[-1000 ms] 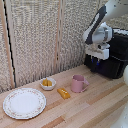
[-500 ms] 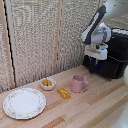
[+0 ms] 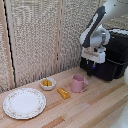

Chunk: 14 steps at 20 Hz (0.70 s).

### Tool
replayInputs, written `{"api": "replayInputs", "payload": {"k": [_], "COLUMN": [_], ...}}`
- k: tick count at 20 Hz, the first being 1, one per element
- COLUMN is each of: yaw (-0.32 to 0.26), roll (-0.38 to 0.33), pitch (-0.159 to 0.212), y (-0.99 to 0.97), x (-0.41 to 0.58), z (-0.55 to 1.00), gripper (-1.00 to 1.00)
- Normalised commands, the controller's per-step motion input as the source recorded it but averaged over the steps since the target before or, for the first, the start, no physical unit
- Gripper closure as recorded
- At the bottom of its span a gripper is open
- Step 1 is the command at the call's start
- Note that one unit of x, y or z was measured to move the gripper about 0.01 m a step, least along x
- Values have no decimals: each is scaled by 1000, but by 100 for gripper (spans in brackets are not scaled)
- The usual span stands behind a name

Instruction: Carefully navigate your gripper to the air fryer's handle. Confidently seize the handle using your gripper. Gradually bring the handle toward yourself to access the air fryer.

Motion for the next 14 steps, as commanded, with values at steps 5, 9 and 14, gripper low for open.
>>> {"api": "replayInputs", "payload": {"k": [5, 9, 14], "yaw": [-198, -279, -176], "roll": [-55, -70, -65], "pitch": [-35, -56, -14], "y": [642, 372, 358], "x": [31, 84, 145], "z": [-86, 0, -3], "gripper": [100, 100, 100]}}
